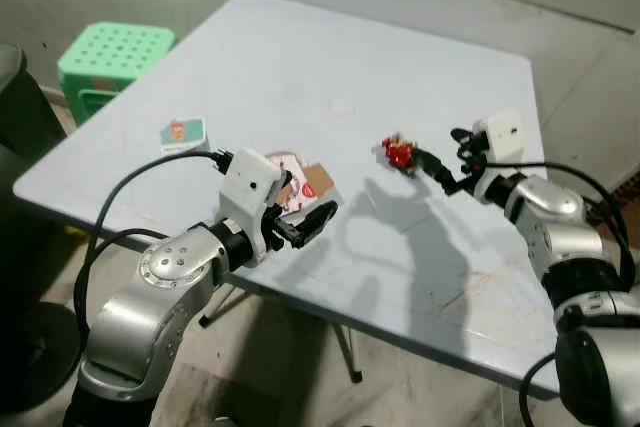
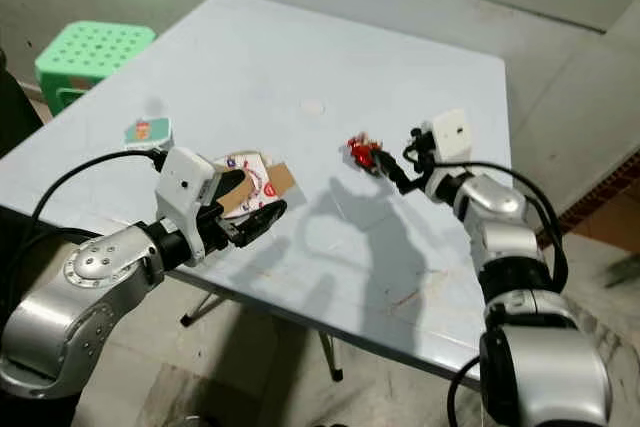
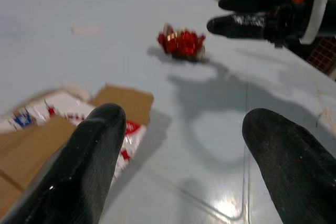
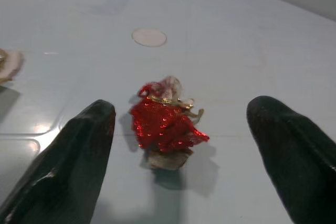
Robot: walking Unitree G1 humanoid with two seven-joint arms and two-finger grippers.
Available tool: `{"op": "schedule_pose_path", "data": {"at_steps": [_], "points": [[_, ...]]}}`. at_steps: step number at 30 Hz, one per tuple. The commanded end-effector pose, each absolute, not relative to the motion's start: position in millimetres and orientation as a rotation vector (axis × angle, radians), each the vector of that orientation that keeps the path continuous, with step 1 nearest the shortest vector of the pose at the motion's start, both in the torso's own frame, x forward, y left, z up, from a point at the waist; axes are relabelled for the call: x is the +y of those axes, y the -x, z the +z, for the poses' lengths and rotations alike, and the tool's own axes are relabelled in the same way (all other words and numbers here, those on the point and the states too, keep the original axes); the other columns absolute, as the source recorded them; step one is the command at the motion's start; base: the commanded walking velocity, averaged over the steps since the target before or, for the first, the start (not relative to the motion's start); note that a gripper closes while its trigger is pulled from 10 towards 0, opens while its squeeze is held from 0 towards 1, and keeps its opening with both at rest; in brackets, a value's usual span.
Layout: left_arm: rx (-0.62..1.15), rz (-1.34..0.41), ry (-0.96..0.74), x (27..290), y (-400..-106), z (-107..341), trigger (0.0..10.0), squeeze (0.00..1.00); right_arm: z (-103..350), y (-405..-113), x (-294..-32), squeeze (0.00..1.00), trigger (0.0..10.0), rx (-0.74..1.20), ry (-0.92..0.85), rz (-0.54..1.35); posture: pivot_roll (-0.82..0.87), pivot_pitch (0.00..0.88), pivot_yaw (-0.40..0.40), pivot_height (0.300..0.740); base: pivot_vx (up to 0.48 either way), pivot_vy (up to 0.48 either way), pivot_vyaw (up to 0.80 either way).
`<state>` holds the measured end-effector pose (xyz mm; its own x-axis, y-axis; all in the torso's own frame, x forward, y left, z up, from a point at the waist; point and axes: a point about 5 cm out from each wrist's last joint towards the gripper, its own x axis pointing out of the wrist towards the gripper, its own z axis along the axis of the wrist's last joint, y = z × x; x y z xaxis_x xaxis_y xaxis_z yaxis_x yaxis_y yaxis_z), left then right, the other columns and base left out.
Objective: Picking trash to rubbish bin
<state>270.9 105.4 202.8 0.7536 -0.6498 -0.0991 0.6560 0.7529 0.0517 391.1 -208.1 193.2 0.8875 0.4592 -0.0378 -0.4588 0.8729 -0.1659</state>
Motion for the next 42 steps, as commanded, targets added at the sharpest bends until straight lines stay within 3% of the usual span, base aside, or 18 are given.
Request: {"op": "schedule_pose_path", "data": {"at_steps": [1, 11, 27, 28, 29, 31, 32, 42], "points": [[0.085, -0.72, -0.084, 106, -266, 204, 10.0, 0.0, 193, -392, -213, 0.0, 10.0, 0.009, 0.18, 0.458, 0.13, 0.306, -0.105, 0.74, 0.0, 0.0, 0.0], [0.11, -0.733, -0.096, 109, -260, 210, 10.0, 0.0, 199, -398, -201, 0.0, 10.0, 0.0, 0.146, 0.475, 0.14, 0.356, -0.09, 0.74, 0.0, 0.0, 0.0], [0.058, -0.779, -0.123, 100, -266, 228, 10.0, 0.0, 215, -405, -192, 0.0, 10.0, -0.063, 0.084, 0.461, 0.16, 0.342, -0.075, 0.74, 0.0, 0.0, 0.0], [0.057, -0.78, -0.121, 100, -266, 229, 10.0, 0.0, 217, -405, -192, 0.0, 4.5, -0.082, 0.068, 0.469, 0.16, 0.338, -0.072, 0.74, 0.0, 0.0, 0.0], [0.057, -0.78, -0.121, 100, -267, 229, 10.0, 0.0, 218, -405, -192, 0.0, 4.5, -0.089, 0.064, 0.472, 0.16, 0.338, -0.072, 0.74, 0.0, 0.0, 0.0], [0.056, -0.78, -0.124, 100, -267, 230, 10.0, 0.0, 219, -405, -192, 0.0, 3.5, -0.091, 0.06, 0.471, 0.16, 0.337, -0.07, 0.74, 0.0, 0.0, 0.0], [0.056, -0.78, -0.124, 100, -267, 230, 10.0, 0.0, 219, -405, -191, 0.0, 0.0, -0.094, 0.059, 0.478, 0.17, 0.337, -0.071, 0.74, 0.0, 0.0, 0.0], [0.056, -0.771, -0.127, 101, -268, 231, 10.0, 0.0, 219, -404, -189, 0.0, 0.0, -0.09, 0.067, 0.504, 0.17, 0.343, -0.075, 0.74, 0.0, 0.0, 0.0]]}}
